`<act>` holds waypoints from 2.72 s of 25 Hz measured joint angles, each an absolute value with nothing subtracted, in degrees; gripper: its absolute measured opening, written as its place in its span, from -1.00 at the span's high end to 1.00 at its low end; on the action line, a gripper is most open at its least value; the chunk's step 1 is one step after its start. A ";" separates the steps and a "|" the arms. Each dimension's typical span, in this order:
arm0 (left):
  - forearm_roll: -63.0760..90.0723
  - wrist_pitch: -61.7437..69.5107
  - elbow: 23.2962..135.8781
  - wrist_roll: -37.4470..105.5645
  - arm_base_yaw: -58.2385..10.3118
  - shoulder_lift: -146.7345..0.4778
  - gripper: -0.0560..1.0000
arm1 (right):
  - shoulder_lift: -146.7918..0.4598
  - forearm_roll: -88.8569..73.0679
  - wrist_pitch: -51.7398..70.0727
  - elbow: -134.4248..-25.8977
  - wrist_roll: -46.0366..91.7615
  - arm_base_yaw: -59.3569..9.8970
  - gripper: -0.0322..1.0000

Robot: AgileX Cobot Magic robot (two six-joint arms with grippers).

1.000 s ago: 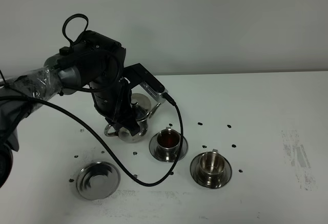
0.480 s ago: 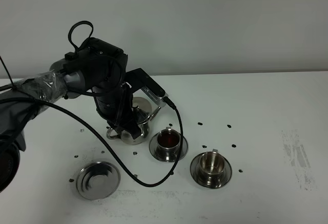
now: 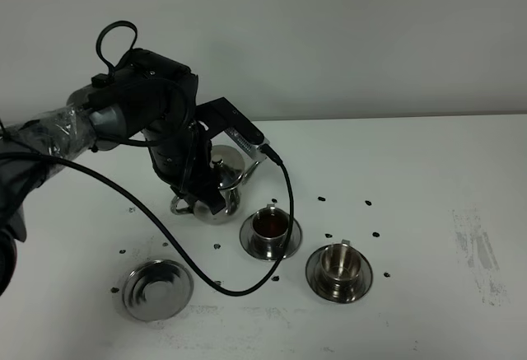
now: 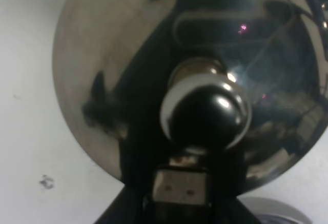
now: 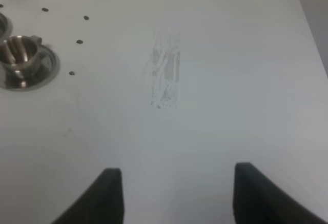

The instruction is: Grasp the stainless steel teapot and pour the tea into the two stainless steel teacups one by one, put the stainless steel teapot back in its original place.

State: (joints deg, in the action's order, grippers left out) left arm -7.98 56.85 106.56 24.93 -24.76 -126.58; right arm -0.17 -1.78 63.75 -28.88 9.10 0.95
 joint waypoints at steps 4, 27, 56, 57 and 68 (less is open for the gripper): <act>-5.17 58.30 106.56 32.97 -24.65 -124.94 0.40 | -0.17 -1.78 63.75 -28.88 9.05 0.95 -0.01; 4.93 60.87 106.56 84.19 -25.15 -121.17 0.40 | -0.17 -1.78 63.75 -28.88 9.05 0.95 -0.01; 8.34 60.33 107.56 93.91 -23.06 -121.12 0.40 | -0.17 -1.78 63.75 -28.88 9.05 0.95 -0.01; 8.64 60.33 107.56 93.91 -23.06 -121.12 0.40 | -0.17 -1.78 63.75 -28.88 9.05 0.95 -0.01; 9.15 61.33 107.56 93.91 -23.06 -121.12 0.40 | -0.17 -1.78 63.75 -28.88 9.05 0.95 -0.01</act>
State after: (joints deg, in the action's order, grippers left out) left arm 9.15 61.33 107.56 93.91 -23.06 -121.12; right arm -0.17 -1.78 63.75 -28.88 9.05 0.95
